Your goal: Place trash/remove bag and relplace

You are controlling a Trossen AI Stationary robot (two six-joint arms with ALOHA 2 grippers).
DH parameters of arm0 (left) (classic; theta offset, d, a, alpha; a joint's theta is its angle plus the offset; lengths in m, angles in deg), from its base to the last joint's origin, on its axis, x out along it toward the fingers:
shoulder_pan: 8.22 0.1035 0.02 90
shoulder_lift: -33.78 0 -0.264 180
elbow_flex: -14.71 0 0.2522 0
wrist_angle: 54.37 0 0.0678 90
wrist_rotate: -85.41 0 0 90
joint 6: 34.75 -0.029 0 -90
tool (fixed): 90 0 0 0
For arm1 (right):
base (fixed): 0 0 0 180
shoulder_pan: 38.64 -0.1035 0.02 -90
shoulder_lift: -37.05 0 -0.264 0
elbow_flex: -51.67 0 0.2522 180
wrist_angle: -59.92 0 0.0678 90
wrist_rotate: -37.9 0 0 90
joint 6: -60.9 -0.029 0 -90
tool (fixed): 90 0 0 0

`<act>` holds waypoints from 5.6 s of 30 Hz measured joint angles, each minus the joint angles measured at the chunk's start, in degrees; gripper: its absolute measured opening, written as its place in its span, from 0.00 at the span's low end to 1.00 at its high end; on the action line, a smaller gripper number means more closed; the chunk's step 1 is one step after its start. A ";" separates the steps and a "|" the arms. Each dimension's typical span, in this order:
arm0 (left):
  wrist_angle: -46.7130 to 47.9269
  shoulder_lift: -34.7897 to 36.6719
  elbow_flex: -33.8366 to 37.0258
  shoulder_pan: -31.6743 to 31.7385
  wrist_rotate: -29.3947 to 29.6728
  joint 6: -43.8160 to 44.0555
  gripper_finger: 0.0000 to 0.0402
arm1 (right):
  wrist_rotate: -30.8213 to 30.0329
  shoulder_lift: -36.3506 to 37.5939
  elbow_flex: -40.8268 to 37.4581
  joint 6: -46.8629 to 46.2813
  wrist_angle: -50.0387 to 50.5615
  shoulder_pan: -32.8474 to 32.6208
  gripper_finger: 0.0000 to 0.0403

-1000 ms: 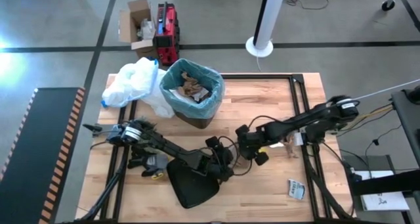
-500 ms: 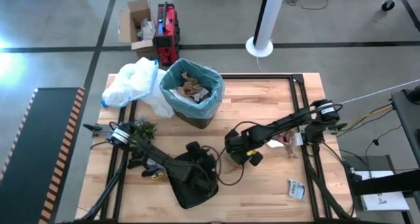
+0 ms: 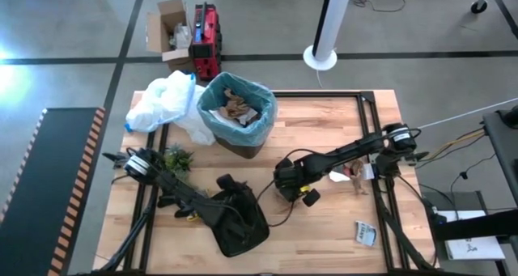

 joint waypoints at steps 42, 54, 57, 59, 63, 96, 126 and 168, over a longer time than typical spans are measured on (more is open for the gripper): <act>-47.93 10.94 19.85 -0.65 3.01 -28.00 0.22 | -6.11 13.97 20.31 -16.11 -26.14 17.48 0.62; -51.91 6.64 13.15 6.35 -5.68 -31.84 0.21 | -14.48 26.90 10.69 -23.98 2.63 -2.94 0.58; -51.91 3.07 9.42 8.14 -8.89 -34.16 0.20 | -15.85 28.72 1.68 -29.48 2.34 -6.51 0.56; -51.94 0.27 6.83 9.26 -10.29 -35.41 0.19 | -17.91 29.48 -5.01 -32.10 0.68 -8.62 0.55; -51.29 -5.33 1.48 11.95 -12.56 -36.61 0.19 | -21.25 29.22 -18.35 -35.20 -8.00 -12.25 0.55; -35.94 -16.06 -10.62 15.25 -14.02 -36.44 0.15 | -31.33 11.80 -30.39 -2.75 -40.41 -14.43 0.27; -29.34 -9.59 -12.43 8.70 -5.14 -41.30 0.15 | -32.13 21.33 -20.99 -19.39 -15.86 -20.23 0.00; -38.43 -7.18 -12.15 5.33 -22.80 -43.71 0.15 | -33.49 34.61 -7.38 4.26 -53.27 -1.59 0.01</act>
